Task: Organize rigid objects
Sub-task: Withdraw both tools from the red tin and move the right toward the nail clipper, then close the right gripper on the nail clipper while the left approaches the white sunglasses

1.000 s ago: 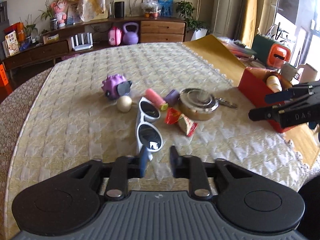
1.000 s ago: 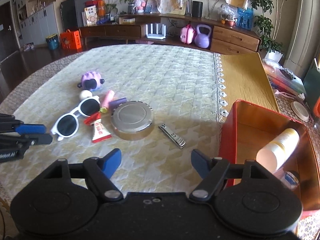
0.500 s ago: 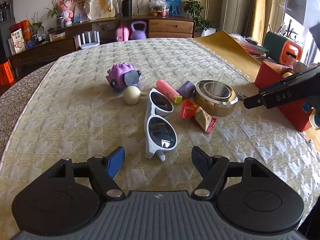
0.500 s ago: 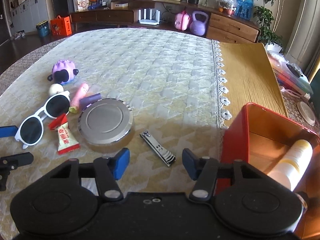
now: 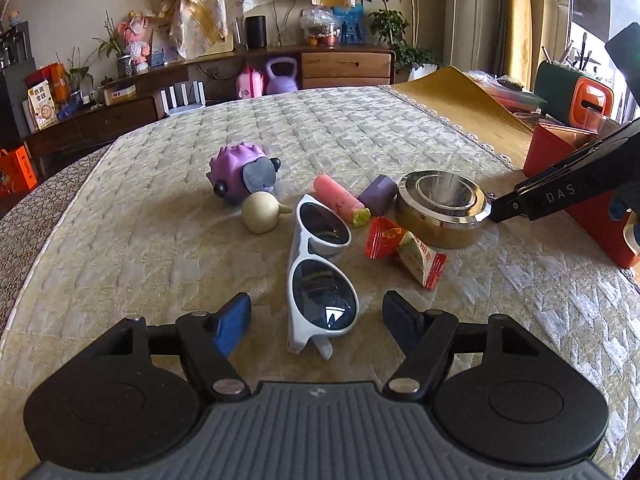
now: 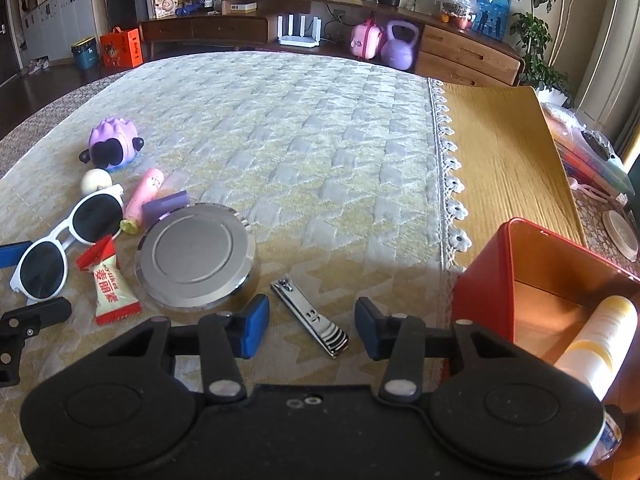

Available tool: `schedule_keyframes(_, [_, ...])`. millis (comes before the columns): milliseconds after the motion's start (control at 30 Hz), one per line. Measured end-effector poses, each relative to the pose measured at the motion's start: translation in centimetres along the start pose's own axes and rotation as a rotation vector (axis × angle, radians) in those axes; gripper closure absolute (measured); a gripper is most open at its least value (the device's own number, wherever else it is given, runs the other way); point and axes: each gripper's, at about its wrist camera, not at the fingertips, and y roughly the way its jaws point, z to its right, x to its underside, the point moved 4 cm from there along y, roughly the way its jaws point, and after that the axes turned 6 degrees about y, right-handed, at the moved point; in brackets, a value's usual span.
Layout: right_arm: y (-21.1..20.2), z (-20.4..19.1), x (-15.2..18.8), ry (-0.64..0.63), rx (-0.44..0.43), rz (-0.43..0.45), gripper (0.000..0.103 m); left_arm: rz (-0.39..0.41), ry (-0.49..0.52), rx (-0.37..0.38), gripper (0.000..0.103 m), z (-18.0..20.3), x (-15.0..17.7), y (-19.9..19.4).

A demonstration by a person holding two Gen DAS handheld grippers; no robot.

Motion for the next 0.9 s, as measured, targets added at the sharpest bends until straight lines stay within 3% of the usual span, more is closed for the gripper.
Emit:
schedule_keyframes(367, [0.0,-0.6,0.0,-0.007,-0.028,0.007,0.076,0.011,0.069,0.031,0.066,1.4,-0.4,-0.1])
schedule_keyframes(500, [-0.2,-1.0,0.1,-0.005,-0.023,0.015,0.092,0.006,0.091,0.021,0.066,1.8,-0.6,-0.1])
schedule_keyframes(900, [-4.2,-0.3,2.6,0.129,-0.061,0.056,0.093,-0.018,0.011,0.042,0.067,0.9,-0.5,-1.5])
